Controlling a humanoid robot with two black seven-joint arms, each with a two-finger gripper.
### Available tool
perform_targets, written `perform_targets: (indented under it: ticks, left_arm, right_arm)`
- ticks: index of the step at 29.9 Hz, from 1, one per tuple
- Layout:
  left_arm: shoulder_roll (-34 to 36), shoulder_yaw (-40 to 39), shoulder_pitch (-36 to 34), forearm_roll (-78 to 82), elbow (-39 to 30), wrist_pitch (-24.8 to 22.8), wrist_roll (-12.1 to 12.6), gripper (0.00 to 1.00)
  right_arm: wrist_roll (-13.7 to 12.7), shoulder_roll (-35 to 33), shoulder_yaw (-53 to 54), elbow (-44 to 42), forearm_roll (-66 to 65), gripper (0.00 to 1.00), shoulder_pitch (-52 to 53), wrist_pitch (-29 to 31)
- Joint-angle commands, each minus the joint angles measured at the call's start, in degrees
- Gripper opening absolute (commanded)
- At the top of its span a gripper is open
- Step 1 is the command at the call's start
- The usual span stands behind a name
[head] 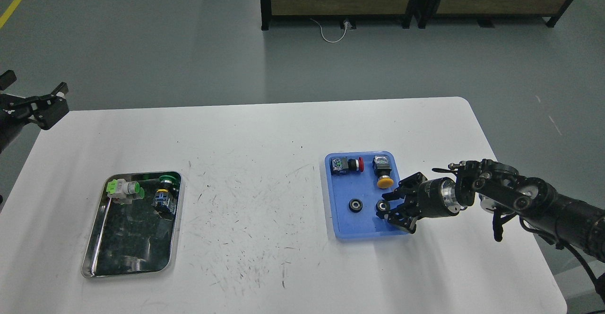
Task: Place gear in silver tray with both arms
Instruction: 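Lower the right gripper onto a black gear in the blue tray and grasp, then lift the black gear and set it on the table toward the silver tray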
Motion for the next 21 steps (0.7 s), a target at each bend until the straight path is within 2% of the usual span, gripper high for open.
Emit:
perform_targets:
  ticks: [1, 8, 13, 21]
  left_arm:
    - [0.1, 0.0, 0.1, 0.0, 0.0, 0.0, 0.0, 1.00]
    - [0.1, 0.0, 0.4, 0.0, -0.1, 0.1, -0.3, 1.00]
    - [0.1, 0.0, 0.6, 0.0, 0.0, 0.1, -0.3, 1.00]
    - [0.2, 0.0, 0.8, 0.0, -0.1, 0.1, -0.4, 1.00]
  right_arm:
    - [-0.2, 0.0, 0.0, 0.0, 0.0, 0.46, 0.1, 0.0]
    - [-0.2, 0.0, 0.2, 0.0, 0.0, 0.39, 0.1, 0.0]
    - [-0.7, 0.0, 0.3, 0.0, 0.0, 0.31, 0.0, 0.0]
    - [-0.5, -0.3, 1.2, 0.0, 0.1, 0.29, 0.1, 0.0]
